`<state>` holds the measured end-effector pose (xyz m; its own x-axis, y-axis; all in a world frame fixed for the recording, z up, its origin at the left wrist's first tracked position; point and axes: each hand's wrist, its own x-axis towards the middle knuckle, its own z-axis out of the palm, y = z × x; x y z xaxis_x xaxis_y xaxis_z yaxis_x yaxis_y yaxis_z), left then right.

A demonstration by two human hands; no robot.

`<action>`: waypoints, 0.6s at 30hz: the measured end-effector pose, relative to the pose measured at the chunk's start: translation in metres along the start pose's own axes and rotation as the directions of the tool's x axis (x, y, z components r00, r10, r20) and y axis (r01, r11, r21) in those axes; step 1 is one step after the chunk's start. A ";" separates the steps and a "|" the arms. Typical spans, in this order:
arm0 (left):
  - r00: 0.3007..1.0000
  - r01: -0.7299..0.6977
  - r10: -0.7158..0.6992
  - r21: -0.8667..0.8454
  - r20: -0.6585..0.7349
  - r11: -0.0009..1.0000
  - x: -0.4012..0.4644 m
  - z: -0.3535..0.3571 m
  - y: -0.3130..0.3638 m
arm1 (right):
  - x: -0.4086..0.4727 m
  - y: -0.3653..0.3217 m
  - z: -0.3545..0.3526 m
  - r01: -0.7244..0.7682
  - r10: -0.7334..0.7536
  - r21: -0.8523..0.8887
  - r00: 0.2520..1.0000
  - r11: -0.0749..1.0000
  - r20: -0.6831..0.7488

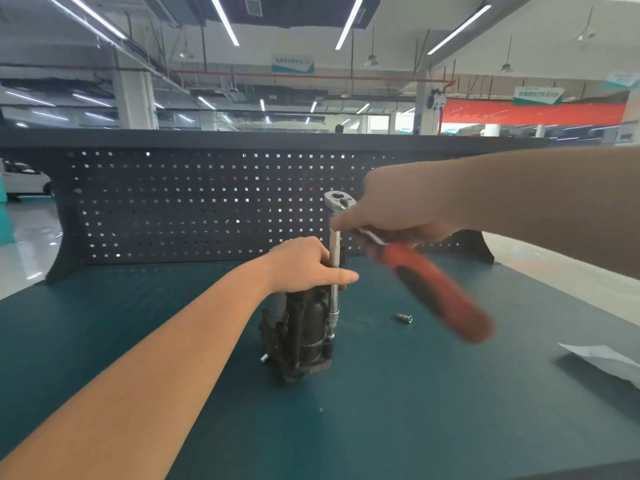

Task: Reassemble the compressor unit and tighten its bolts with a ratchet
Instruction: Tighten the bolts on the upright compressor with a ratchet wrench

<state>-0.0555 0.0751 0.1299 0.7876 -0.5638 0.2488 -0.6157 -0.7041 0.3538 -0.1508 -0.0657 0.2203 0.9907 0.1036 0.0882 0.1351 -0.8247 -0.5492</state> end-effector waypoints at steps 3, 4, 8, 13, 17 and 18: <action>1.000 -0.016 0.015 0.022 0.015 1.000 -0.004 -0.002 0.000 | -0.002 -0.015 0.004 -0.041 0.020 0.174 0.992 0.984 0.122; 1.000 -0.013 0.013 0.023 0.022 1.000 -0.005 -0.003 -0.001 | 0.000 -0.016 0.000 -0.052 0.034 0.156 0.993 0.986 0.114; 1.000 -0.018 0.017 0.048 0.020 0.999 -0.008 -0.004 -0.003 | 0.006 -0.007 -0.020 0.099 -0.074 -0.370 0.994 0.924 0.082; 0.998 -0.050 0.051 -0.028 0.046 0.998 -0.005 -0.005 -0.008 | 0.023 0.008 -0.021 0.184 -0.245 -0.609 0.969 0.772 -0.017; 0.994 -0.075 0.087 -0.165 0.069 0.983 -0.001 -0.005 -0.012 | 0.023 0.008 -0.012 0.121 -0.229 -0.610 0.968 0.783 -0.101; 0.993 -0.079 0.093 -0.165 0.079 0.983 0.001 -0.005 -0.011 | 0.020 0.006 -0.009 0.099 -0.213 -0.599 0.969 0.795 -0.123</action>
<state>-0.0479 0.0850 0.1305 0.7225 -0.6592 0.2084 -0.6634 -0.5763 0.4772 -0.1299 -0.0733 0.2264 0.9294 0.2076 0.3051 0.1956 -0.9782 0.0699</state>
